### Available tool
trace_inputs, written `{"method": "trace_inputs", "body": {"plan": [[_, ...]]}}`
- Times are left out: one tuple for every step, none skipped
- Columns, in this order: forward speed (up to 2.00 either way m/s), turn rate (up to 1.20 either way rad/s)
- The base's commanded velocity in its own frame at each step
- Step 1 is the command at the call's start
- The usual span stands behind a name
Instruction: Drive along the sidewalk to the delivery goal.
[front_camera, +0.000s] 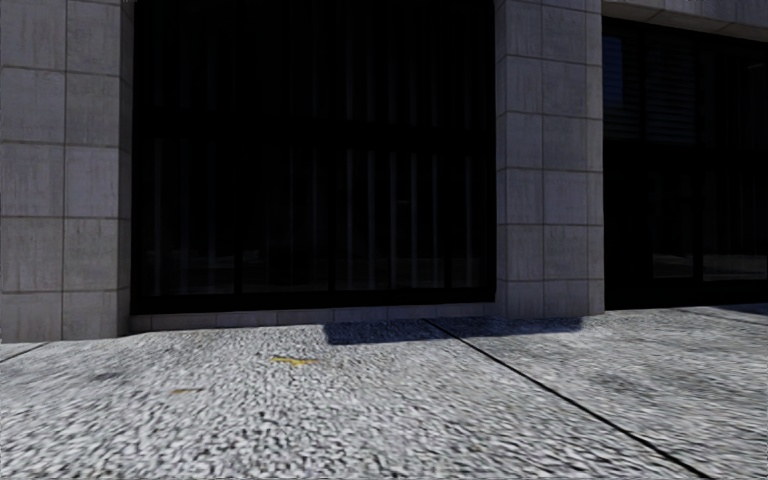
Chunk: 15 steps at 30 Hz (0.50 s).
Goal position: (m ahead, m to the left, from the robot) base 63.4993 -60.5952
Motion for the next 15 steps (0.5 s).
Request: {"method": "trace_inputs", "body": {"plan": [[1.27,-0.25],[1.27,-0.25],[1.27,-0.25],[1.27,-0.29],[1.27,-0.29],[1.27,-0.43],[1.27,-0.53],[1.27,-0.56],[1.27,-0.56],[1.27,-0.57],[1.27,-0.57],[1.27,-0.57],[1.27,-0.57],[1.27,-0.57],[1.27,-0.57]]}}
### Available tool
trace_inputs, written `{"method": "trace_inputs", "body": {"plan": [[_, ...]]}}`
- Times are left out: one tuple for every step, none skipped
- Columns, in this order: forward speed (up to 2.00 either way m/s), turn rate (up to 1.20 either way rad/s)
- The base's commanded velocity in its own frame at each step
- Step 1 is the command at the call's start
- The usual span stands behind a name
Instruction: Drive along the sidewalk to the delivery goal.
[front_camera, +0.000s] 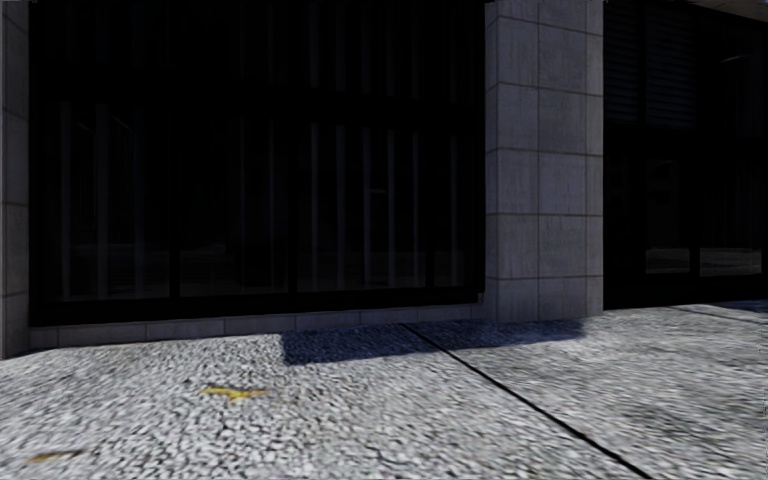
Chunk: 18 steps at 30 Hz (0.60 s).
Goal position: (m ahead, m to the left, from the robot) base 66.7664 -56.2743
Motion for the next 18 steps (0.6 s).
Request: {"method": "trace_inputs", "body": {"plan": [[1.27,-0.57],[1.27,-0.57],[1.27,-0.57],[1.27,-0.58],[1.27,-0.6],[1.27,-0.61],[1.27,-0.61],[1.27,-0.61],[1.27,-0.61],[1.27,-0.61],[1.27,-0.61],[1.27,-0.61],[1.27,-0.61],[1.27,-0.61],[1.27,-0.61],[1.27,-0.61],[1.27,-0.61],[1.27,-0.61]]}}
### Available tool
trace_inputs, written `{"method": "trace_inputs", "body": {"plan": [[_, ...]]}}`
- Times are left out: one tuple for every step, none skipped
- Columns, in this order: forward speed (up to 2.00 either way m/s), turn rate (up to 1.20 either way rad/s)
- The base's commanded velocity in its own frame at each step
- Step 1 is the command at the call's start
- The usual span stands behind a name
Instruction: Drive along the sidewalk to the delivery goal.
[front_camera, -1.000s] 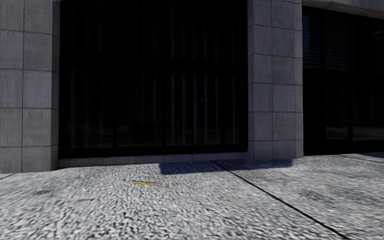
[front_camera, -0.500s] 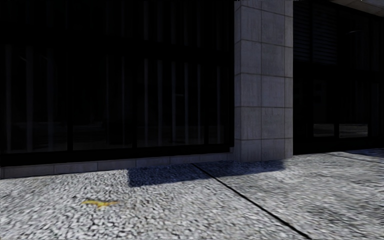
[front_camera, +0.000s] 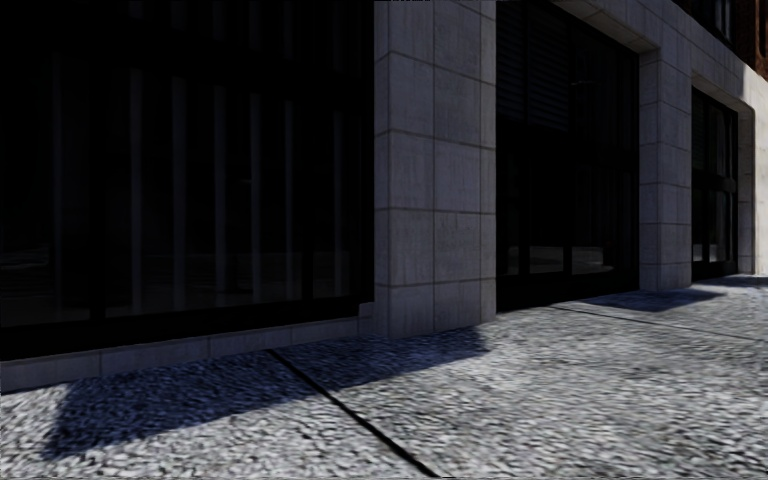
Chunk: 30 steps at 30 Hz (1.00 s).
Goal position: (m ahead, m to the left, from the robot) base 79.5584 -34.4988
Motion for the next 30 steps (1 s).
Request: {"method": "trace_inputs", "body": {"plan": [[1.27,-0.61],[1.27,-0.61],[1.27,-0.61],[1.28,-0.61],[1.33,-0.61],[1.56,-0.61],[1.8,-0.61],[1.8,-0.61],[1.87,-0.61],[1.88,-0.61],[1.85,-0.61],[1.84,-0.61],[1.83,-0.61],[1.83,-0.61],[1.83,-0.61],[1.83,-0.61],[1.83,-0.61],[1.83,-0.61],[1.83,-0.61],[1.83,-0.61],[1.83,-0.61],[1.83,-0.61],[1.83,-0.61],[1.83,-0.61],[1.83,-0.61],[1.83,-0.62],[1.83,-0.63],[1.83,-0.65],[1.83,-0.65],[1.83,-0.65]]}}
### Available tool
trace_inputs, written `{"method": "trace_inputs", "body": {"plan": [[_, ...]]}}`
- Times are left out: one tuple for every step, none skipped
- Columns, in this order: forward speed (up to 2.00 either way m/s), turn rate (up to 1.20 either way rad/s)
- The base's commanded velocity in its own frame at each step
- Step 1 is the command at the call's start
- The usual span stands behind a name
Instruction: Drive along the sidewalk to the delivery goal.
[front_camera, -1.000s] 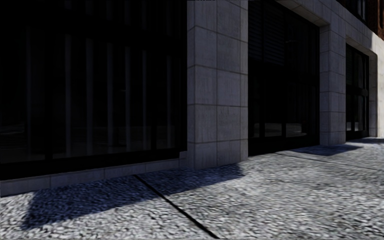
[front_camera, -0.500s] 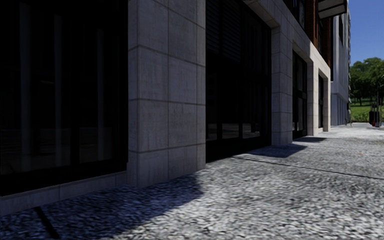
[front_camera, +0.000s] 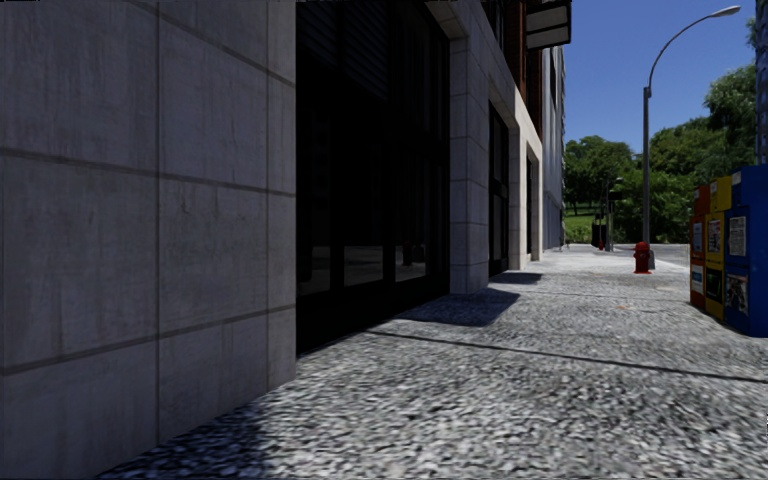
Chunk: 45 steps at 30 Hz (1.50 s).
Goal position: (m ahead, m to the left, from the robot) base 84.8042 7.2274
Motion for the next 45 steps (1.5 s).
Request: {"method": "trace_inputs", "body": {"plan": [[1.83,-0.66],[1.83,-0.66],[1.83,-0.66],[1.83,-0.66],[1.83,-0.66],[1.83,-0.66],[1.83,-0.66],[1.83,-0.66],[1.83,-0.66],[1.83,-0.66],[1.83,-0.66],[1.83,-0.66],[1.83,-0.66],[1.83,-0.66],[1.83,-0.66],[1.83,-0.66],[1.89,-0.66],[1.89,-0.66],[2.0,-0.66],[2.0,-0.66],[2.0,-0.66],[2.0,-0.66],[2.0,-0.66],[2.0,-0.66],[2.0,-0.64],[2.0,-0.61],[2.0,-0.57],[2.0,-0.1],[2.0,-0.1],[2.0,0.0],[2.0,0.0],[2.0,0.0],[2.0,0.0],[2.0,0.0],[2.0,0.0],[2.0,0.0],[2.0,0.0],[2.0,0.0],[2.0,0.0],[2.0,0.0],[2.0,0.0],[2.0,0.0],[2.0,0.0],[2.0,0.0],[2.0,0.0]]}}
